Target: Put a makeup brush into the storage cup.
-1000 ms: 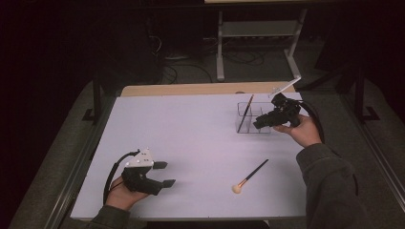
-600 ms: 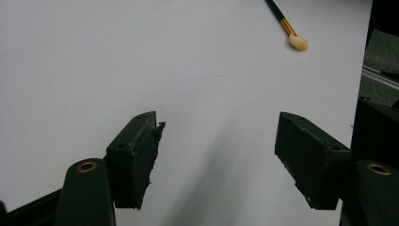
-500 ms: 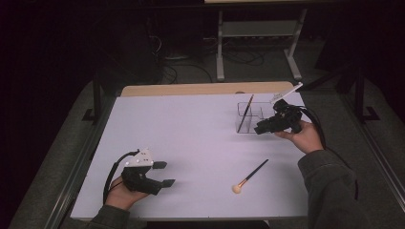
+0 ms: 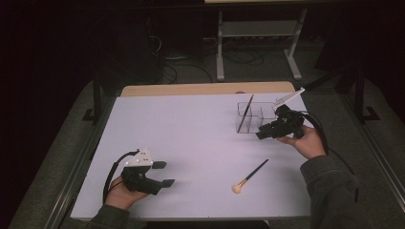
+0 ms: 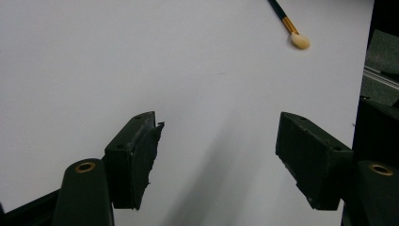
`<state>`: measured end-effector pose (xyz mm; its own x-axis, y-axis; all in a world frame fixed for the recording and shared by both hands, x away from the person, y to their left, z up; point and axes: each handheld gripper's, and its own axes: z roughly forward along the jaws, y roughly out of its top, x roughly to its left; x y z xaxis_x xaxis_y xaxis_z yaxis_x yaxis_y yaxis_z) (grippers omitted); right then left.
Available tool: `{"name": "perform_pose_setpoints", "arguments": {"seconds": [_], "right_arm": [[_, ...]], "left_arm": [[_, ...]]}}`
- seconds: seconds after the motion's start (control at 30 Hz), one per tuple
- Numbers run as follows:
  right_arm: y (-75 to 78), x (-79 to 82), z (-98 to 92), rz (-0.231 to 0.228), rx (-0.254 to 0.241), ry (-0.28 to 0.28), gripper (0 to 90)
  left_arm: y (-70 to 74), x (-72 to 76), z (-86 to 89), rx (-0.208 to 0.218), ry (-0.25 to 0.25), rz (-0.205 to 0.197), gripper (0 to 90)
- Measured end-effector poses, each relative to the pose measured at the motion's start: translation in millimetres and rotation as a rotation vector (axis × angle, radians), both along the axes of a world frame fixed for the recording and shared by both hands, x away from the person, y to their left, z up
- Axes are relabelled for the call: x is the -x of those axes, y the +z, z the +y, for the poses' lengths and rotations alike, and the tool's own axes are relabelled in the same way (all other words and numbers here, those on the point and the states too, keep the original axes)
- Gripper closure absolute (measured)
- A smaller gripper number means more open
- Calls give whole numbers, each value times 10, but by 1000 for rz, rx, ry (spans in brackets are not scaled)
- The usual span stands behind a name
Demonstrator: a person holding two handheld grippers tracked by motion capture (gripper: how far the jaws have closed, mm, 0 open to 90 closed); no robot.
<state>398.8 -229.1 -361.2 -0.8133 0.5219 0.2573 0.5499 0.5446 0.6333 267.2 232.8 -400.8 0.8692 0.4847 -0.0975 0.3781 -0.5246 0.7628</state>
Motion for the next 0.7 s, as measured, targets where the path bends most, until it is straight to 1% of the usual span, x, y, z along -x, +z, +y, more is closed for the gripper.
{"name": "perform_pose_setpoints", "arguments": {"seconds": [0.03,0.07,0.17,0.23,0.3,0.33,0.4,0.5,0.63,0.7], "right_arm": [[-3,0,-9,-9,0,0,587],[2,12,-14,-2,-7,-4,587],[-3,23,-34,-4,-15,-9,581],[-15,30,-44,-8,-16,-8,576],[-18,45,-44,-2,-15,-10,573],[-26,47,-43,-11,-12,-3,569],[-32,62,-40,-14,-8,-2,565],[-41,86,-32,-14,-8,1,558],[-44,118,-23,-1,-15,9,554],[-47,138,-15,-4,-17,11,554]], "left_arm": [[-1,-1,1,1,0,0,294],[-3,-4,4,0,-2,0,294],[-10,-10,6,1,0,4,294],[-9,-7,5,1,0,3,293],[-6,-3,5,1,3,2,293],[-4,-4,8,-1,3,1,293],[-2,-5,12,3,7,0,293],[2,-12,14,3,7,-2,293],[-3,-8,-1,10,7,4,293],[4,-8,-4,12,1,4,292]]}}
